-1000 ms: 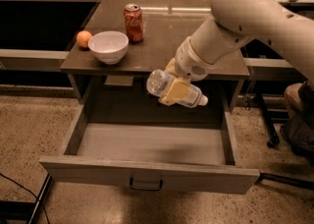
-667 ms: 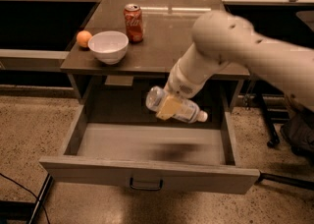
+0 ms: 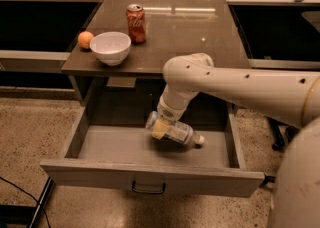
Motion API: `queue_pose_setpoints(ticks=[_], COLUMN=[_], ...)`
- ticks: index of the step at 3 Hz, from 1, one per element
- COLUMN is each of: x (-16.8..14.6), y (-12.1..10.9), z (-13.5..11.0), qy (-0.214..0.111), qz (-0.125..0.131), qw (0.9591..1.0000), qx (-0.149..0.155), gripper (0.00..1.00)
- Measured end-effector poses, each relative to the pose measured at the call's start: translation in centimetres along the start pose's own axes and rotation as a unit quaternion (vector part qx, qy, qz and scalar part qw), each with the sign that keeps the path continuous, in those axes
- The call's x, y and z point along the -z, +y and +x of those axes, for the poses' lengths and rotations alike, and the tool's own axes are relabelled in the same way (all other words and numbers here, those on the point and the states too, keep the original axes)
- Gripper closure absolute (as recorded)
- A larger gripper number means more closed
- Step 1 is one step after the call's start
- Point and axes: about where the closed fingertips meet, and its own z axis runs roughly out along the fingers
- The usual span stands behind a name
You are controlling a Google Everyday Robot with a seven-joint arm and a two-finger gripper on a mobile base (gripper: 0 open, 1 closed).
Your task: Place blue plastic bottle into top drawer
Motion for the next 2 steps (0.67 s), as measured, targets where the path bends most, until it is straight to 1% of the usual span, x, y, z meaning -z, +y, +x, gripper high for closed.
queue_pose_setpoints(ticks=[2], x=[-0.07], y=[0.12], z=[-0.23], qy=[0.000], qz=[0.000], qw=[1.0000], qx=[-0.004], gripper=[0.28])
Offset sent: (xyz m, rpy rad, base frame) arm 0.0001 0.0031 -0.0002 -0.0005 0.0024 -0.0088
